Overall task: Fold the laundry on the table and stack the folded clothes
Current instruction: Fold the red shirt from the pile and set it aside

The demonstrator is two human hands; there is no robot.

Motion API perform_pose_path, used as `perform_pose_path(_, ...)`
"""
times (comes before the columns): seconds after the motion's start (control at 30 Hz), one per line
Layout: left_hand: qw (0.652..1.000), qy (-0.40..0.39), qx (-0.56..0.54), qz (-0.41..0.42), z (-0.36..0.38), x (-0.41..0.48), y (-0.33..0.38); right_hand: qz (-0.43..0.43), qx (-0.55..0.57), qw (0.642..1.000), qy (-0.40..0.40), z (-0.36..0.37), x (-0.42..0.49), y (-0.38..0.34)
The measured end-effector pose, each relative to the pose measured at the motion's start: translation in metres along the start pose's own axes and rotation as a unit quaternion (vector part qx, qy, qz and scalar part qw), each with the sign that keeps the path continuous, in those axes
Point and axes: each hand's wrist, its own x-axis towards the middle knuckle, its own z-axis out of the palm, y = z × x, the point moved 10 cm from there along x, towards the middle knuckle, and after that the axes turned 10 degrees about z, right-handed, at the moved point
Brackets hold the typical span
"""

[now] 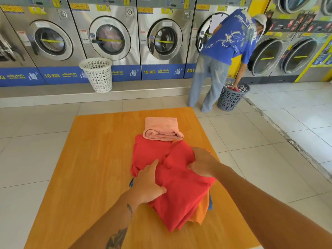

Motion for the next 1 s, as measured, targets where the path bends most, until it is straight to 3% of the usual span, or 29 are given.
perform_pose_path(0.13,0.994,0.012,-0.106,0.024,-0.016,0.004,-0.007,-0.17,-0.03,0.982,0.078,-0.022,-0.042,-0.065)
perform_pose_path(0.33,0.97,0.105,-0.2,0.084,-0.057,-0.012,-0.011,-0.247,-0.046,0.958,0.136,-0.025,-0.064,-0.118)
perform_pose_path(0.63,0.974,0.129,-0.153,0.107,-0.144,-0.054,-0.052,-0.195,0.12,0.965,0.131,0.015,-0.029,-0.145)
perform_pose_path(0.8,0.99,0.072,-0.103,0.065,-0.18,-0.062,-0.094,-0.163,0.146,0.973,0.074,0.06,0.002,-0.178)
perform_pose_path(1.0,0.999,0.041,-0.02,-0.009,-0.251,-0.026,-0.159,-0.144,0.179,0.971,0.059,0.102,0.048,-0.229)
